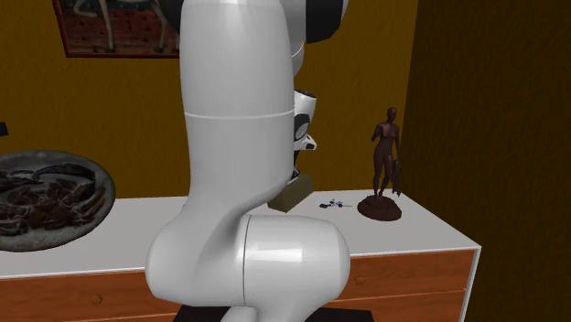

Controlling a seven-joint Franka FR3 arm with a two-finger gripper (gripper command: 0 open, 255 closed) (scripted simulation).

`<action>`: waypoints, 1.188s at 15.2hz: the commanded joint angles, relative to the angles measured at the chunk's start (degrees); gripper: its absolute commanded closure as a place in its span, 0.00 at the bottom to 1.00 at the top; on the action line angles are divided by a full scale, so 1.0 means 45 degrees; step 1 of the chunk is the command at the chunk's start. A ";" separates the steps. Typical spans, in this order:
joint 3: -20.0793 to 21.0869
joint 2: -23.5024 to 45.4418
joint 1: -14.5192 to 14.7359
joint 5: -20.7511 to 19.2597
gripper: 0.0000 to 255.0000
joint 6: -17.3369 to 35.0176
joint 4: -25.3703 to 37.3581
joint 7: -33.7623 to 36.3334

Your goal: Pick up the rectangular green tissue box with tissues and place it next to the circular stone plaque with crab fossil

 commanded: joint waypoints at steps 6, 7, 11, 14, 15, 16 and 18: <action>0.0023 -0.0739 -0.0154 -0.0751 1.00 -0.1114 0.0475 0.0784; 0.0028 -0.0824 -0.0173 -0.0837 1.00 -0.1272 0.0561 0.0880; 0.0049 -0.1133 -0.0246 -0.1148 1.00 -0.1907 0.0931 0.1238; 0.0063 -0.1335 -0.0295 -0.1349 1.00 -0.2386 0.1240 0.1481; 0.0067 -0.1396 -0.0310 -0.1410 1.00 -0.2546 0.1348 0.1558; 0.0071 -0.1454 -0.0325 -0.1470 1.00 -0.2707 0.1460 0.1633; 0.0079 -0.1562 -0.0352 -0.1581 1.00 -0.3028 0.1690 0.1778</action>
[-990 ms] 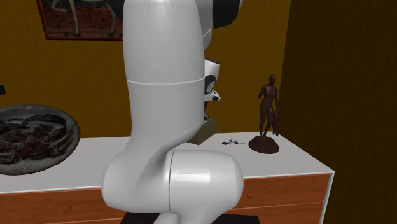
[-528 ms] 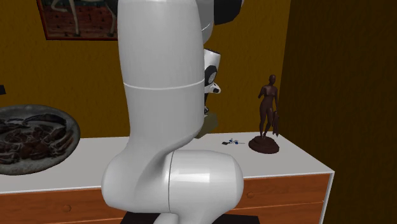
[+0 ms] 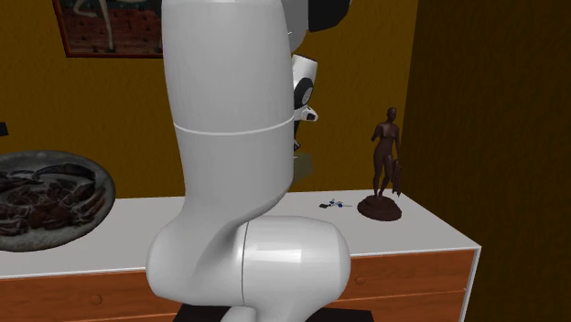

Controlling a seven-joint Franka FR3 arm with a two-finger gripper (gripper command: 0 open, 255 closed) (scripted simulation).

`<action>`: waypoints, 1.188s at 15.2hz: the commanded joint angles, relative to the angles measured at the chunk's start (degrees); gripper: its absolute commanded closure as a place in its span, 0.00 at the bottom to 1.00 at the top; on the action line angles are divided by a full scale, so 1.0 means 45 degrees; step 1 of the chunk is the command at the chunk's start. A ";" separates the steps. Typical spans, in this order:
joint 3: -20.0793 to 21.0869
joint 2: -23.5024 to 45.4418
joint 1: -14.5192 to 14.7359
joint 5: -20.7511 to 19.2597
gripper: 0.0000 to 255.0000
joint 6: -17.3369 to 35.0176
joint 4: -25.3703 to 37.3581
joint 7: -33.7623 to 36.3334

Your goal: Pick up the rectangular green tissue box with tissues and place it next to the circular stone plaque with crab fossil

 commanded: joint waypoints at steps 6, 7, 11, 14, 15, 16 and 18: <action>0.0016 -0.0308 -0.0085 -0.0349 1.00 -0.1156 0.0903 0.0478; 0.0018 -0.0341 -0.0095 -0.0389 1.00 -0.1317 0.1038 0.0539; 0.0022 -0.0444 -0.0128 -0.0537 1.00 -0.1961 0.1607 0.0773; 0.0022 -0.0493 -0.0148 -0.0633 1.00 -0.2445 0.2062 0.0938; 0.0021 -0.0503 -0.0153 -0.0662 1.00 -0.2606 0.2219 0.0992; 0.0020 -0.0511 -0.0159 -0.0690 1.00 -0.2767 0.2378 0.1044; 0.0018 -0.0519 -0.0168 -0.0742 1.00 -0.3091 0.2706 0.1146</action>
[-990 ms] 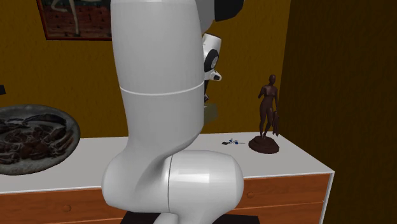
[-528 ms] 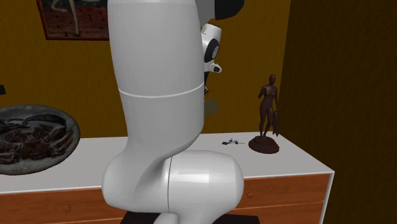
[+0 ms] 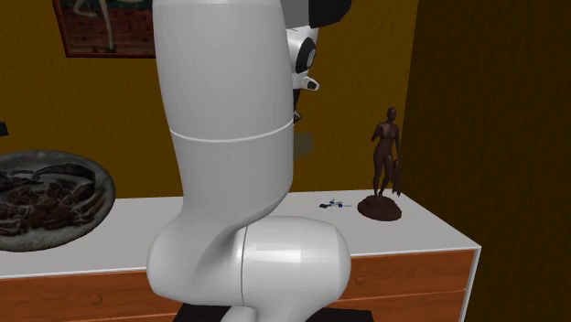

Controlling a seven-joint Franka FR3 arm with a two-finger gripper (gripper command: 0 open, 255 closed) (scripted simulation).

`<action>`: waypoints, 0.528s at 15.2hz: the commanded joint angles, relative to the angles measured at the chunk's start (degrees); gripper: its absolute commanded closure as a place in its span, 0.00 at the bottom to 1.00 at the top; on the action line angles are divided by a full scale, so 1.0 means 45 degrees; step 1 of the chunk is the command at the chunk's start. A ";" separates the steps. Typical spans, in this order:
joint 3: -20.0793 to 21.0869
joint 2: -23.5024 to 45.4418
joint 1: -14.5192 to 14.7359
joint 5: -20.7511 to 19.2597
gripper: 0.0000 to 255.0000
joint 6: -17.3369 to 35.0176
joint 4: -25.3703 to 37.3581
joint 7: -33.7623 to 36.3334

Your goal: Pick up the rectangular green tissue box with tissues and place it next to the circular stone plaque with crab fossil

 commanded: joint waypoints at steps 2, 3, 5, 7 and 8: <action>-0.0004 -0.0003 -0.0013 -0.0080 1.00 -0.0522 0.0534 0.0164; -0.0006 0.0003 -0.0017 -0.0102 1.00 -0.0684 0.0708 0.0213; -0.0012 0.0022 -0.0023 -0.0143 1.00 -0.1009 0.1063 0.0308; -0.0018 0.0053 -0.0029 -0.0179 1.00 -0.1336 0.1431 0.0401; -0.0022 0.0073 -0.0031 -0.0196 1.00 -0.1499 0.1619 0.0447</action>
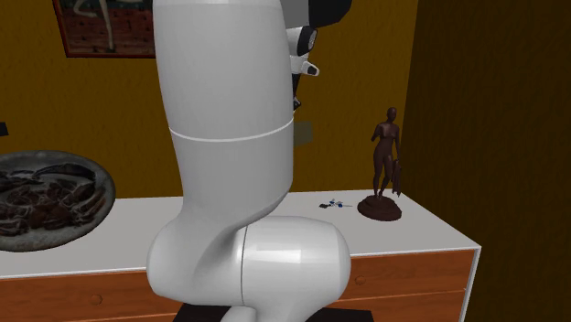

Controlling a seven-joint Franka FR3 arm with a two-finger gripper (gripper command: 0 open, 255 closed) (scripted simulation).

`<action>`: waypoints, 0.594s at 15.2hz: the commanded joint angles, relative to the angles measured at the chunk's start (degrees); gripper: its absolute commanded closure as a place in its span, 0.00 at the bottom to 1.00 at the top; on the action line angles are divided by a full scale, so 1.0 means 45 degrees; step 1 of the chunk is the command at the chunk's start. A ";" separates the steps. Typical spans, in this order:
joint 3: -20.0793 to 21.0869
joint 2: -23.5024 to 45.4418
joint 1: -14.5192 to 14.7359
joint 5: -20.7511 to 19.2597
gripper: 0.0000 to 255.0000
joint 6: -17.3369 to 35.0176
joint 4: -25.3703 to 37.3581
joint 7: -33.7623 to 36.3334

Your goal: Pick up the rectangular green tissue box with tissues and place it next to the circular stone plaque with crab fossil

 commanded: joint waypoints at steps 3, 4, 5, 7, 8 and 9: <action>-0.0027 0.0123 -0.0011 -0.0060 1.00 -0.0684 0.0820 0.0173; -0.0032 0.0154 -0.0012 -0.0073 1.00 -0.0849 0.1021 0.0217; -0.0037 0.0188 -0.0013 -0.0084 1.00 -0.1015 0.1226 0.0260; -0.0049 0.0264 -0.0015 -0.0105 1.00 -0.1350 0.1645 0.0346; -0.0055 0.0306 -0.0016 -0.0114 1.00 -0.1518 0.1861 0.0388; -0.0062 0.0352 -0.0017 -0.0121 1.00 -0.1687 0.2079 0.0431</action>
